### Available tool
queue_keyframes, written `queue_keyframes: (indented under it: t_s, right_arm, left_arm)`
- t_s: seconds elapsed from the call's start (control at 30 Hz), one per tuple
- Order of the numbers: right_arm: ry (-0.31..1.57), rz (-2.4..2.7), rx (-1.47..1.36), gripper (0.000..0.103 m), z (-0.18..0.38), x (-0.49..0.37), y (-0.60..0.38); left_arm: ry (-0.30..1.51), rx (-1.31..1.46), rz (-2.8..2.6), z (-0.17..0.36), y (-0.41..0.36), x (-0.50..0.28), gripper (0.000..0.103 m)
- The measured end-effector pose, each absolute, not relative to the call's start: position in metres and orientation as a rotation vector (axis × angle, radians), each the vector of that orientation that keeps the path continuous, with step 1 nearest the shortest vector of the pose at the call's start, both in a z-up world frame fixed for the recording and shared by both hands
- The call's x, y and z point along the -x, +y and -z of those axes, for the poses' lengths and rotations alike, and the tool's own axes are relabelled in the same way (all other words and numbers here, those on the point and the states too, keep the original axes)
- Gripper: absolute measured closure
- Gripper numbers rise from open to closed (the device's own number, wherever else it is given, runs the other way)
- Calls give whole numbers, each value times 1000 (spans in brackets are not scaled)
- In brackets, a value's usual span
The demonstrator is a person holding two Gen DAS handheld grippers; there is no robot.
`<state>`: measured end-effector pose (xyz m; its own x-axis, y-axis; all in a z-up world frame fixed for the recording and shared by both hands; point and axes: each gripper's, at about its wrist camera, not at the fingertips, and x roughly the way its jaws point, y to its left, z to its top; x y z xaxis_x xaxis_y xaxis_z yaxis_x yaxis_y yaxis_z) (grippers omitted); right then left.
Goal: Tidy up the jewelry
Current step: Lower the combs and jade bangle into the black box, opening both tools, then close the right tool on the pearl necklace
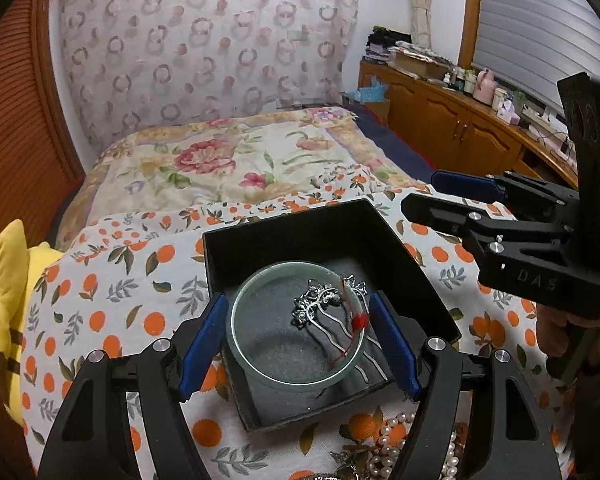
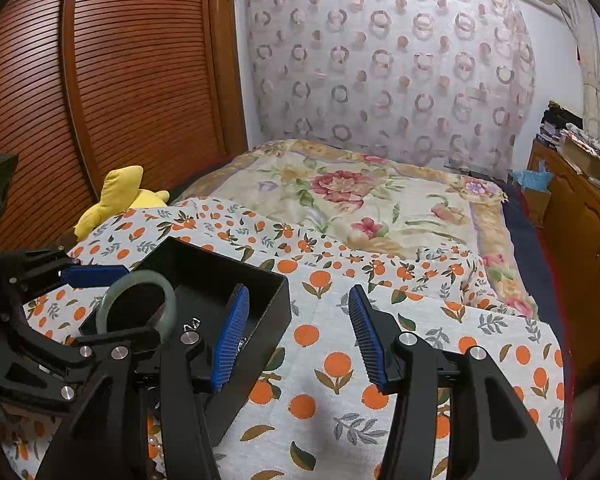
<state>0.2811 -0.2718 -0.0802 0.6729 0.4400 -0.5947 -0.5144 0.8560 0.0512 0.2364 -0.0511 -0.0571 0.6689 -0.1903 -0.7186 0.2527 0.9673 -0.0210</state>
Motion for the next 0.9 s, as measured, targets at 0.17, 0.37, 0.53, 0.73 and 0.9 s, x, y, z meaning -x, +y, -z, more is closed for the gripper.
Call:
queue_keyframes:
  t_s: [0.17, 0.37, 0.53, 0.73, 0.9]
  right_arm:
    - [612, -525, 147, 49, 72, -275, -271]
    - [598, -526, 179, 49, 63, -244, -270]
    - [613, -543, 191, 49, 66, -210, -268]
    - [675, -588, 207, 49, 86, -172, -256]
    - [734, -622, 243, 63, 108, -149, -238]
  left_arm:
    - [775, -73, 248, 51, -47, -221, 33]
    - [756, -45, 240, 46, -27, -194, 33]
    - [759, -20, 224, 52, -11, -168, 33]
    - [761, 0, 210, 61, 7, -140, 32]
    - [759, 12, 197, 68, 22, -121, 26]
